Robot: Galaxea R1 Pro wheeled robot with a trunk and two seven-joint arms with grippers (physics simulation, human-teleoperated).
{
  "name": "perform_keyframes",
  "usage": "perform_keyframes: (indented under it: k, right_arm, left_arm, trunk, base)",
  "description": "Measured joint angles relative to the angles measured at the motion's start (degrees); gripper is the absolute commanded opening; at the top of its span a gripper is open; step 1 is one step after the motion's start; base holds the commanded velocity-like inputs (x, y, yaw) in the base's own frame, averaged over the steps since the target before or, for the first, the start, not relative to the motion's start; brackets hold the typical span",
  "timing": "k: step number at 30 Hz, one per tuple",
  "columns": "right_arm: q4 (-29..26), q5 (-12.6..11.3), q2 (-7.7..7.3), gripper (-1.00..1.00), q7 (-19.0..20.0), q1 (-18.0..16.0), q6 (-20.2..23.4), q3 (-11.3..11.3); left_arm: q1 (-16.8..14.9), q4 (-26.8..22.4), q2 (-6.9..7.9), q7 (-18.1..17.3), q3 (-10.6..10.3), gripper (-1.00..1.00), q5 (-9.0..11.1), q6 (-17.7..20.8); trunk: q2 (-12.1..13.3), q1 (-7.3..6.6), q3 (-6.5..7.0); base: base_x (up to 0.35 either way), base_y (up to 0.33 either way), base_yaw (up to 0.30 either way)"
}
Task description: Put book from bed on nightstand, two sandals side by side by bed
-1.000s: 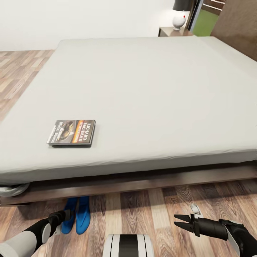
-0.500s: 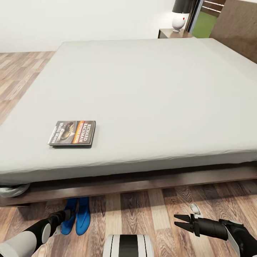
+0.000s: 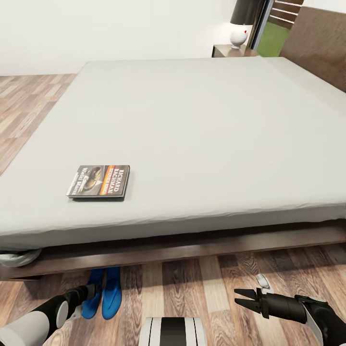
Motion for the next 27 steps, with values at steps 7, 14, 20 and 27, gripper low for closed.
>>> perform_keyframes:
  k: [7, 14, 20, 27]
  right_arm:
    - [0.0, 0.0, 0.0, 1.0, 0.0, 0.0, -0.02, 0.0]
    - [0.0, 0.0, 0.0, 1.0, 0.0, 0.0, 0.02, 0.0]
    - [0.0, 0.0, 0.0, 1.0, 0.0, 0.0, 0.05, 0.0]
    - [0.0, 0.0, 0.0, 1.0, 0.0, 0.0, 0.05, 0.0]
  left_arm:
    - [0.0, 0.15, 0.01, 0.04, 0.01, 1.0, 0.0, -0.18]
    - [0.0, 0.32, 0.06, 0.15, -0.05, 1.0, -0.01, -0.59]
    - [-0.01, 0.34, 0.01, 0.08, -0.01, 1.0, -0.03, -1.44]
    - [0.0, 0.33, 0.0, 0.05, 0.0, 1.0, -0.03, -1.69]
  trunk:
    - [0.0, 0.0, 0.0]
    - [0.02, -0.05, 0.44]
    - [0.08, -0.15, 1.33]
    - [0.08, -0.15, 1.33]
  base:
    - [0.0, 0.0, 0.0]
    - [0.0, 0.0, 0.0]
    - [0.0, 0.0, 0.0]
    - [0.0, 0.0, 0.0]
